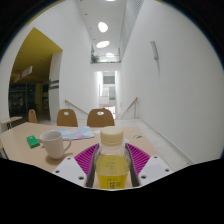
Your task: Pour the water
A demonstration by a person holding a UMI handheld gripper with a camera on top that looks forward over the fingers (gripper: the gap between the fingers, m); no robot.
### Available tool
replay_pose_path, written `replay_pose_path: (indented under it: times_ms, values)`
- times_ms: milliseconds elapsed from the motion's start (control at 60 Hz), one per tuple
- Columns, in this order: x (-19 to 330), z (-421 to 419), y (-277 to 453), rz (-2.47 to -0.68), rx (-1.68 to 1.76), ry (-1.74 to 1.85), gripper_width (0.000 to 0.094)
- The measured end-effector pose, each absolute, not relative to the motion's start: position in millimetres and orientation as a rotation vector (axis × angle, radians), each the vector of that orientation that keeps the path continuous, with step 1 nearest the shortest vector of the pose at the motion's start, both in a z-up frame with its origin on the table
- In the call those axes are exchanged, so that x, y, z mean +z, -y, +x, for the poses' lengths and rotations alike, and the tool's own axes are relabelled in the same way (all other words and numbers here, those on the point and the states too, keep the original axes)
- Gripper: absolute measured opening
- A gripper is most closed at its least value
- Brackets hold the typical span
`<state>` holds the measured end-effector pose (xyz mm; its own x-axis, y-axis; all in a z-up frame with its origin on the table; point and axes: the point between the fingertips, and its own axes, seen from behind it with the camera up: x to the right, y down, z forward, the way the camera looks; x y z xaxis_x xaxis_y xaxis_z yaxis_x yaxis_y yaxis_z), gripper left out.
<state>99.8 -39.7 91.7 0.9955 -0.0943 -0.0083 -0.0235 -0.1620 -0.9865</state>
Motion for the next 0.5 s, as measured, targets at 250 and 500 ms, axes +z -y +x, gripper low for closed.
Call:
replay_pose_path:
  times_ms: [250, 500]
  values:
    - [98, 103, 32, -1.725, -0.153, -0.017, 0.0428]
    - [186, 49, -59, -1.491, -0.946, 0.714, 0.0425]
